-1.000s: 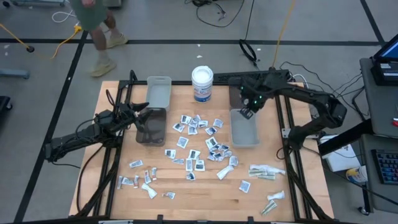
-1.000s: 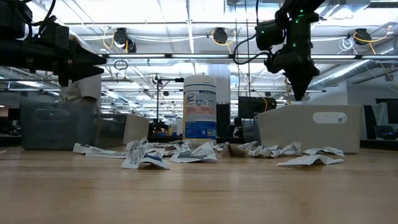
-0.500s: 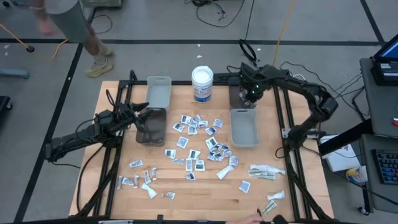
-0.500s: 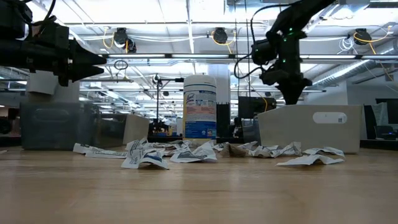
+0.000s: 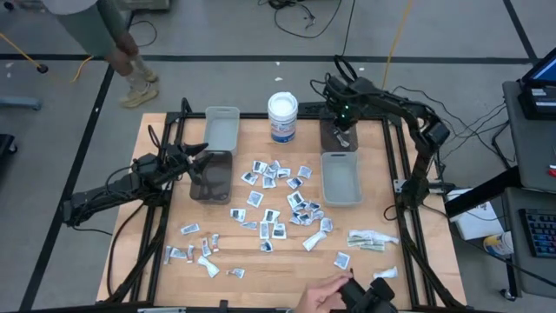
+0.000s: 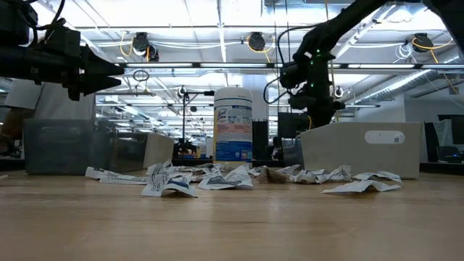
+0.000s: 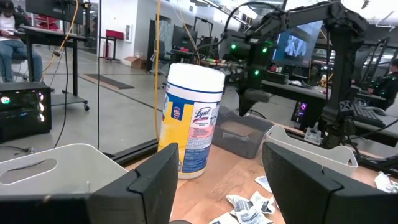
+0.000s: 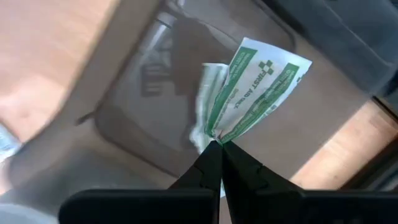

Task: Pick & Place First Aid Supplies
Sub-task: Put the green bandage into the right black bin

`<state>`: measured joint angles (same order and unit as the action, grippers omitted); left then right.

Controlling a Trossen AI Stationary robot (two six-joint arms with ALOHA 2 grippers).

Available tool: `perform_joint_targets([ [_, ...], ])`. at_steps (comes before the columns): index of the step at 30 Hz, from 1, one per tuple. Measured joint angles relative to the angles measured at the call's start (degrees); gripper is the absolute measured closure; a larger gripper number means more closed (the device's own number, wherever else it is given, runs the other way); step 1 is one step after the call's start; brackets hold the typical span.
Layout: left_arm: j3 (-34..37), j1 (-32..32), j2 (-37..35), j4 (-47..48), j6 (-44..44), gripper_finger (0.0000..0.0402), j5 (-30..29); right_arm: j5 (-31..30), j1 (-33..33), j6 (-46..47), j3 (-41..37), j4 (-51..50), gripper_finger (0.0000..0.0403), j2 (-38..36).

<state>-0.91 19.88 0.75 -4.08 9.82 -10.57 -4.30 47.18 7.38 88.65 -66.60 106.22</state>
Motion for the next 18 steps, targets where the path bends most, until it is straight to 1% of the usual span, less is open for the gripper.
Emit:
perform_joint_targets([
  [3,0.00,0.01,-0.01,0.00,0.00,0.0165,-0.01,-2.03,0.19,1.18,-0.05,0.06,0.0403,1.99],
  [8,0.00,0.00,0.00,0.00,0.00,0.0165,-0.02,-1.66,0.06,1.47,-0.09,1.63,0.0403,5.08],
  [12,0.00,0.01,-0.02,-0.02,0.00,0.0165,-0.02,-1.66,-0.01,2.36,-0.12,1.44,0.0401,6.04],
  [15,0.00,0.02,-0.02,-0.01,0.00,0.0165,-0.02,-1.66,0.02,2.84,-0.12,1.66,0.0390,6.04],
  [18,0.00,0.00,0.00,-0.01,0.00,0.0165,0.00,-1.66,-0.01,2.83,-0.12,1.67,0.0367,6.07],
])
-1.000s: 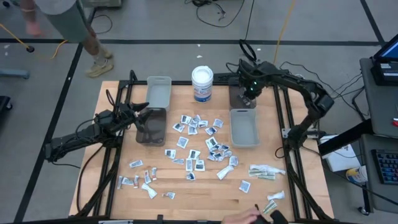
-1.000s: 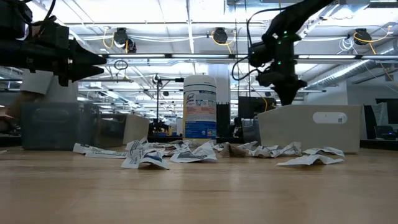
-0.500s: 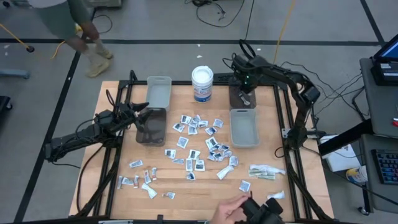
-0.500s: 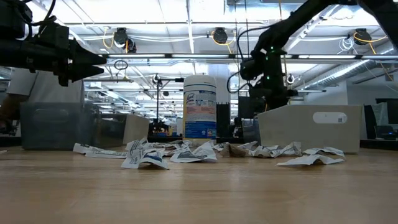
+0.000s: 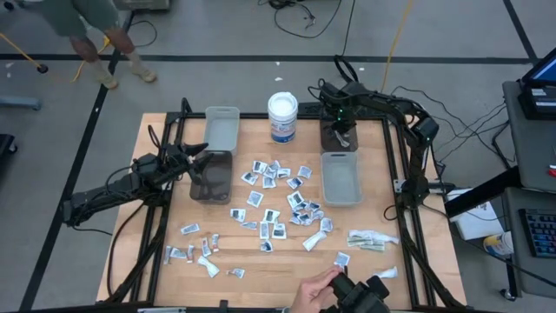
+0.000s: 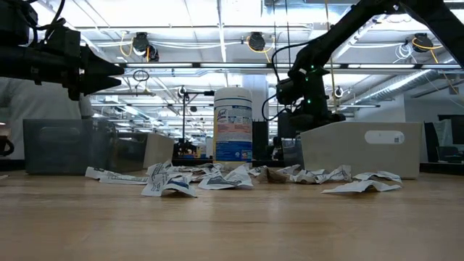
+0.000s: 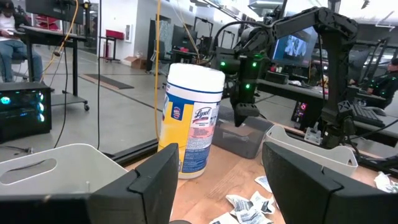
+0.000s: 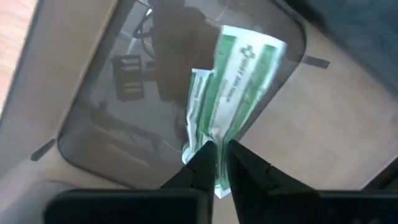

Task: Pick & Place First Aid Supplies
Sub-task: Put the green bandage into the right black bin

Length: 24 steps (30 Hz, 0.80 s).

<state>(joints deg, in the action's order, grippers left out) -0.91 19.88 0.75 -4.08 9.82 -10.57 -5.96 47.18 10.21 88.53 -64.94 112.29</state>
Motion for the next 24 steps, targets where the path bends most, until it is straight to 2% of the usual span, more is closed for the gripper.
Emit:
perform_joint_targets([
  [7,0.00,0.02,0.00,0.00,0.00,0.0165,0.00,0.00,0.00,-0.82,0.00,0.47,0.0282,-0.12],
  [11,0.00,0.00,-0.01,-0.01,0.00,0.0165,0.00,0.00,0.00,-1.00,0.00,0.38,0.0252,-1.83],
  [15,0.00,0.02,-0.02,0.01,0.00,0.0165,-0.02,0.00,-0.37,-0.30,0.00,0.14,0.0247,-4.80],
  [24,0.00,0.00,-0.02,-0.02,0.01,0.0165,0.00,0.07,-0.63,2.62,0.00,-5.22,0.0263,-10.97],
])
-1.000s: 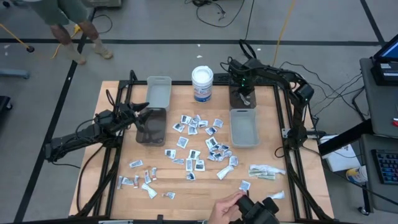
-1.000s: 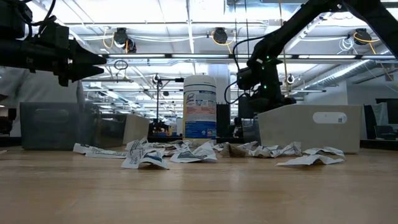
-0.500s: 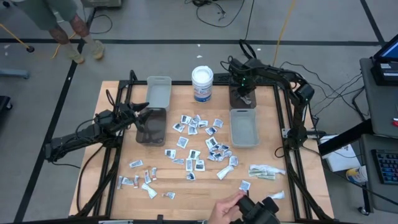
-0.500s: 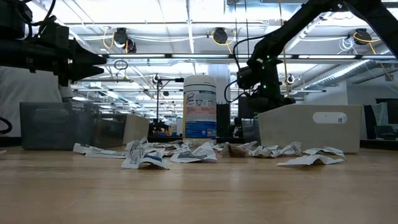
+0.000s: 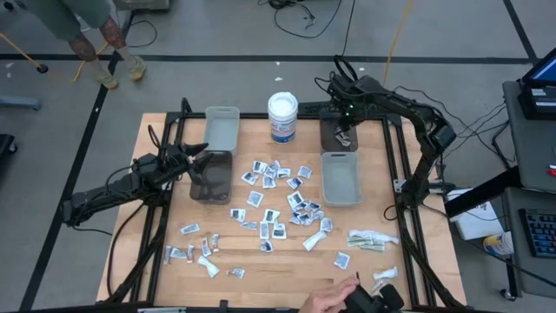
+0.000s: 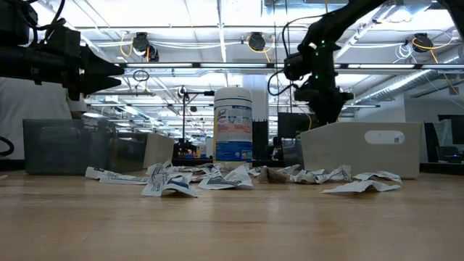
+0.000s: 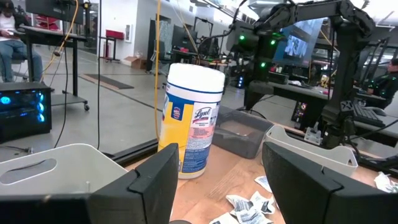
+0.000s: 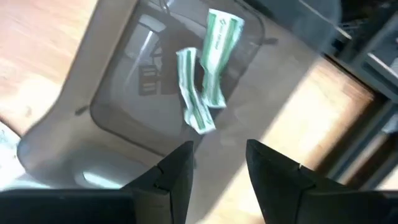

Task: Pick & Place First Aid Supplies
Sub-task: Put the green bandage into the right black bin

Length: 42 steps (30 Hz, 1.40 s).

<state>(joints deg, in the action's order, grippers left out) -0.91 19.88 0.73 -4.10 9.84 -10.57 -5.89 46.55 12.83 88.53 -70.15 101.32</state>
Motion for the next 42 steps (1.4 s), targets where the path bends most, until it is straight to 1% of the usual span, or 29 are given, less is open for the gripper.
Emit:
perform_joint_targets([
  [4,0.00,0.01,0.00,0.00,-0.01,0.0165,-0.01,-0.06,-0.87,0.50,0.00,-1.65,0.0266,-1.93],
  [8,0.00,0.00,0.02,0.02,-0.01,0.0165,0.00,-0.06,-3.94,1.27,-1.70,-5.26,0.0266,-4.96],
  [14,0.00,0.01,0.02,0.01,-0.01,0.0165,-0.02,-0.03,-10.71,1.93,-11.14,-4.61,0.0269,-15.55],
  [18,0.00,0.02,0.00,0.00,0.01,0.0165,0.00,0.09,-16.40,5.23,-18.68,-4.30,0.0269,-23.77],
  [23,0.00,0.02,0.02,0.00,-0.01,0.0165,0.00,0.20,-25.51,12.28,-26.50,-4.30,0.0272,-31.79],
  [26,0.00,0.01,0.02,0.01,-0.01,0.0165,0.00,0.22,-31.59,17.04,-29.40,-4.29,0.0276,-35.31],
  [29,0.00,0.01,0.02,0.00,-0.01,0.0165,0.00,2.17,-38.21,21.53,-31.06,-4.38,0.0281,-37.60],
  [38,0.02,0.00,0.00,0.02,0.01,0.0165,0.00,4.73,-59.22,29.75,-32.24,-3.88,0.0300,-38.43],
  [42,0.00,0.00,0.00,0.02,-0.01,0.0165,0.00,4.76,-67.80,35.86,-32.24,-1.90,0.0306,-38.43],
])
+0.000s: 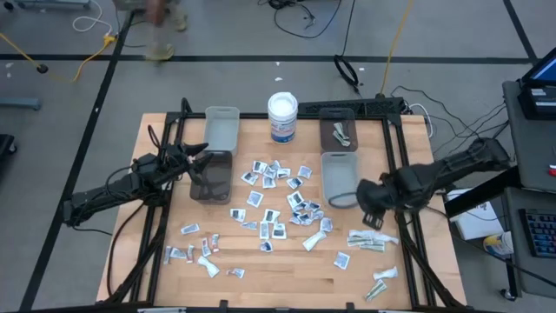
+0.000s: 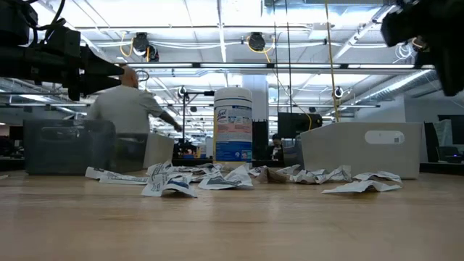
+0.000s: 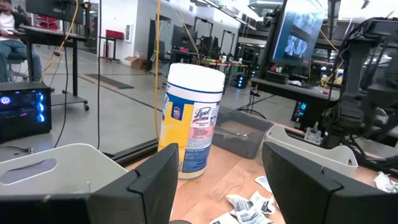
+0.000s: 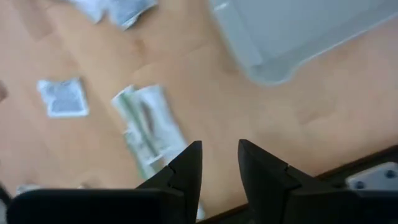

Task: Pick & Place First Aid Supplies
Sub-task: Put the green bandage into the right black bin

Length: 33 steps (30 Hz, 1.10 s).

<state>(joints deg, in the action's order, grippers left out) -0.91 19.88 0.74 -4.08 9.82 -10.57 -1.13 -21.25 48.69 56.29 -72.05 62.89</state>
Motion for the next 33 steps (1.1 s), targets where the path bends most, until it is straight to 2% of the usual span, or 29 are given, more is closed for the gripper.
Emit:
perform_joint_targets([
  [6,0.00,0.02,0.00,-0.02,0.00,0.0165,0.00,1.32,-10.65,6.25,0.00,4.30,0.0309,1.52],
  [17,0.00,0.02,0.00,-0.02,0.00,0.0165,0.00,4.46,-25.93,15.43,0.00,18.48,0.0310,8.02],
  [26,0.00,0.02,0.00,-0.02,0.00,0.0165,0.00,5.85,-36.43,22.43,0.01,25.33,0.0310,13.38],
  [33,0.00,0.00,0.00,-0.02,0.00,0.0165,0.00,6.09,-41.73,24.84,0.04,29.20,0.0310,16.70],
])
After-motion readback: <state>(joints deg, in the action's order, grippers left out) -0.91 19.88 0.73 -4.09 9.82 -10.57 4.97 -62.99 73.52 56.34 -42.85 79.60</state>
